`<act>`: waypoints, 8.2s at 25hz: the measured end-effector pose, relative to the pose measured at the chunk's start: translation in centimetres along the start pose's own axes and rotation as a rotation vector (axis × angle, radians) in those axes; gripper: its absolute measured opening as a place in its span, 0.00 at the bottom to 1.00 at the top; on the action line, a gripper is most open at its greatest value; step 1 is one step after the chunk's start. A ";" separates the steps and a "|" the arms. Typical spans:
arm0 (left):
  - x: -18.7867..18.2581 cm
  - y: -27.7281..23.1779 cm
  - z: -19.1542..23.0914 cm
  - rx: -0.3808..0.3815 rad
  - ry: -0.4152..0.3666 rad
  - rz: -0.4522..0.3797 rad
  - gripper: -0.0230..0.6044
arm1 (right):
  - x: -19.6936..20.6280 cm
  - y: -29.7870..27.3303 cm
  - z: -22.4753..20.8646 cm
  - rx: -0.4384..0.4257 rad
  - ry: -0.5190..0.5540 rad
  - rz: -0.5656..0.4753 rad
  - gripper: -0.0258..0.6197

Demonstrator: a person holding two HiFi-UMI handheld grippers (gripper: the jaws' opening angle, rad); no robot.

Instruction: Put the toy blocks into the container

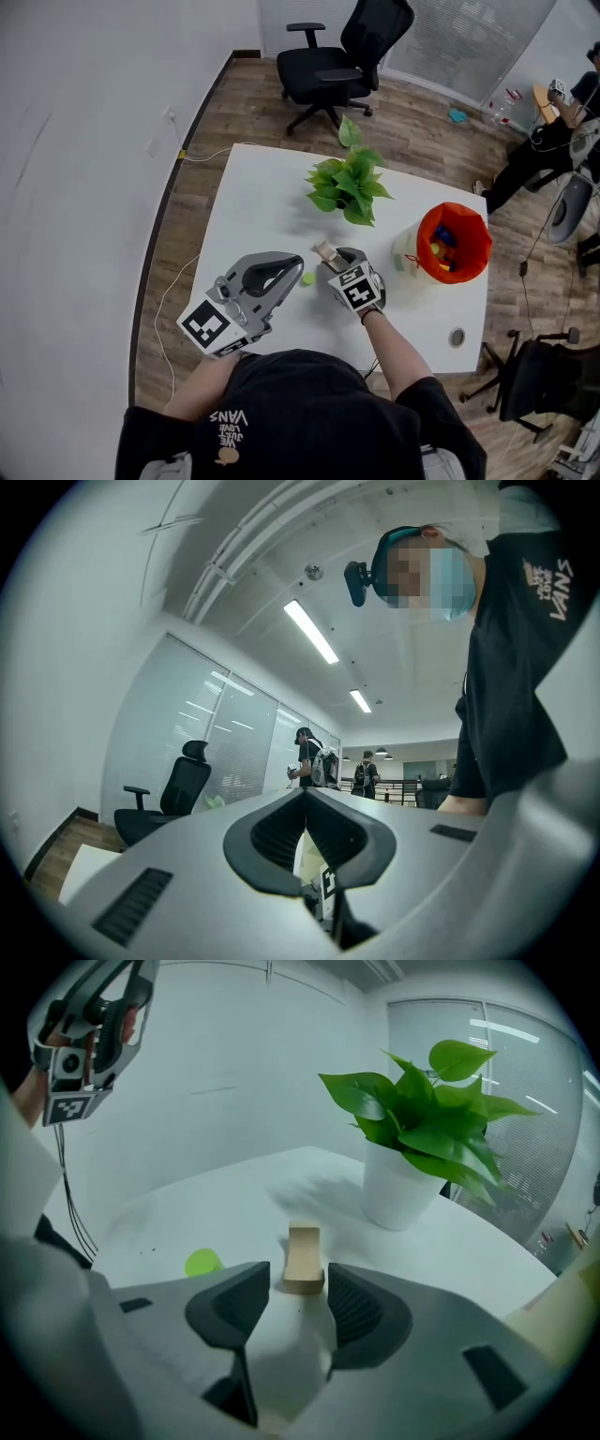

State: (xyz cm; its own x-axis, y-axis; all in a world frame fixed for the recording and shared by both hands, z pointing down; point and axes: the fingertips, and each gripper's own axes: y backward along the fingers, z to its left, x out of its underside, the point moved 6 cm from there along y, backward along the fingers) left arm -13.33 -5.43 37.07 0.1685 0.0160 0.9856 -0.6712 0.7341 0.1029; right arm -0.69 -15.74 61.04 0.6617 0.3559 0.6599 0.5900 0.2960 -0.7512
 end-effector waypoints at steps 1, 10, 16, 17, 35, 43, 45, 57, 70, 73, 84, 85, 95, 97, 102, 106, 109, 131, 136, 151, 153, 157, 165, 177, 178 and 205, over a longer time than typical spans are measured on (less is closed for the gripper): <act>0.0 0.1 0.0 -0.001 0.001 0.001 0.05 | 0.0 -0.1 -0.1 0.005 0.003 0.011 0.33; 0.2 0.1 0.0 -0.003 0.007 0.007 0.05 | 0.0 -0.2 -0.1 0.001 0.026 0.045 0.27; 0.2 0.1 0.0 -0.002 0.008 0.006 0.05 | 0.1 0.2 0.0 0.005 0.060 0.034 0.26; 0.2 0.1 0.0 0.000 0.008 0.006 0.05 | 0.0 0.2 0.0 0.005 0.061 0.031 0.26; 0.1 -1.0 -0.2 0.072 0.019 0.007 0.05 | -5.2 8.2 0.4 0.087 0.028 -0.221 0.26; 0.2 -1.9 -0.6 0.132 0.030 0.008 0.05 | -8.0 13.3 0.8 0.158 0.052 -0.339 0.26; 0.2 -2.2 -0.7 0.150 0.032 0.009 0.05 | -8.4 14.4 0.8 0.175 0.056 -0.359 0.26; 0.9 -5.0 -2.8 0.278 0.048 0.016 0.05 | -7.2 20.5 -0.1 0.307 0.005 -0.417 0.26; 1.6 -7.1 -5.6 0.374 0.050 0.035 0.05 | -3.4 26.9 -4.8 0.518 -0.097 -0.429 0.26; 1.7 -7.1 -5.7 0.375 0.053 0.042 0.05 | -2.1 27.7 -6.5 0.570 -0.125 -0.405 0.26; 1.7 -7.3 -6.4 0.365 0.059 0.047 0.05 | 2.6 27.6 -10.2 0.629 -0.303 -0.293 0.26; 1.7 -7.4 -6.5 0.366 0.060 0.047 0.05 | 3.0 27.5 -10.4 0.629 -0.318 -0.281 0.26; 1.7 -7.5 -6.3 0.352 0.056 0.041 0.05 | 3.4 27.0 -11.2 0.641 -0.353 -0.286 0.26; 1.7 -7.5 -6.4 0.351 0.056 0.044 0.05 | 3.4 27.0 -11.2 0.637 -0.356 -0.295 0.26; 1.8 -7.4 -6.3 0.347 0.052 0.043 0.05 | 3.1 27.0 -11.0 0.636 -0.350 -0.316 0.26; 1.9 -7.4 -6.3 0.345 0.051 0.044 0.05 | 2.6 27.4 -10.5 0.649 -0.341 -0.355 0.26; 1.7 -7.4 -6.3 0.347 0.045 0.040 0.05 | 2.1 27.7 -9.9 0.649 -0.329 -0.393 0.26; 1.0 -4.7 -5.2 0.251 0.031 0.032 0.05 | -3.9 28.7 -4.3 0.573 -0.182 -0.620 0.07; 0.6 -3.6 -4.7 0.218 0.026 0.027 0.05 | -5.8 28.1 -2.7 0.523 -0.149 -0.656 0.07; 0.3 -1.1 -3.6 0.142 0.004 0.017 0.05 | -8.6 25.3 1.1 0.383 -0.104 -0.685 0.07; 0.2 -0.9 -3.5 0.135 0.005 0.011 0.05 | -8.9 25.1 1.5 0.369 -0.101 -0.684 0.07; 0.2 -0.6 -3.3 0.119 0.008 0.007 0.05 | -9.2 24.6 2.2 0.343 -0.090 -0.685 0.07; 0.3 -0.6 -3.2 0.100 -0.001 0.024 0.05 | -9.3 24.2 2.4 0.325 -0.091 -0.680 0.07; 0.4 -0.8 -2.6 0.083 0.027 0.004 0.05 | -9.2 23.7 2.4 0.304 -0.094 -0.681 0.07; 0.4 -0.8 -2.6 0.081 0.029 0.003 0.05 | -9.2 23.6 2.4 0.303 -0.093 -0.681 0.07; 0.2 3.5 -0.8 -0.082 0.006 -0.003 0.05 | -11.3 17.6 5.3 0.124 -0.020 -0.637 0.07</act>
State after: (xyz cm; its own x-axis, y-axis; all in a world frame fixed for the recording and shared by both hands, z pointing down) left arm -15.09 -2.35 37.57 0.1751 0.0180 0.9844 -0.6098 0.7870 0.0941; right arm -0.24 -9.86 40.28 0.1901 0.0929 0.9774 0.8055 0.5544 -0.2093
